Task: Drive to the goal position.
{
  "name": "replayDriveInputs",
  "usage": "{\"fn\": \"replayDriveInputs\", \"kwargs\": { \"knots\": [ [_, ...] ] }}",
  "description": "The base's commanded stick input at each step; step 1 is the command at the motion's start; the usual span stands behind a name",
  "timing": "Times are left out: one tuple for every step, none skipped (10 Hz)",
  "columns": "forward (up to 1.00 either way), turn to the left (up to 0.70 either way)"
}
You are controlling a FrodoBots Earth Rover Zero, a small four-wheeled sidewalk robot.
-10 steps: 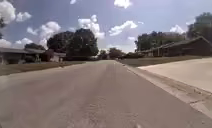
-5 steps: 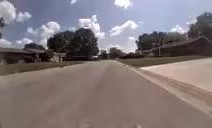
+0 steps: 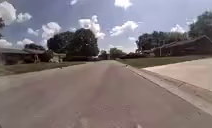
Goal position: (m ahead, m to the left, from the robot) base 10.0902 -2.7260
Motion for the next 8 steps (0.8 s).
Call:
{"fn": "replayDriveInputs", "kwargs": {
  "knots": [
    [0.7, 0.0],
    [0.7, 0.0],
    [0.7, 0.0],
    [0.7, 0.0],
    [0.7, 0.0],
    [0.7, 0.0],
    [0.7, -0.05],
    [0.7, -0.18]
  ]
}}
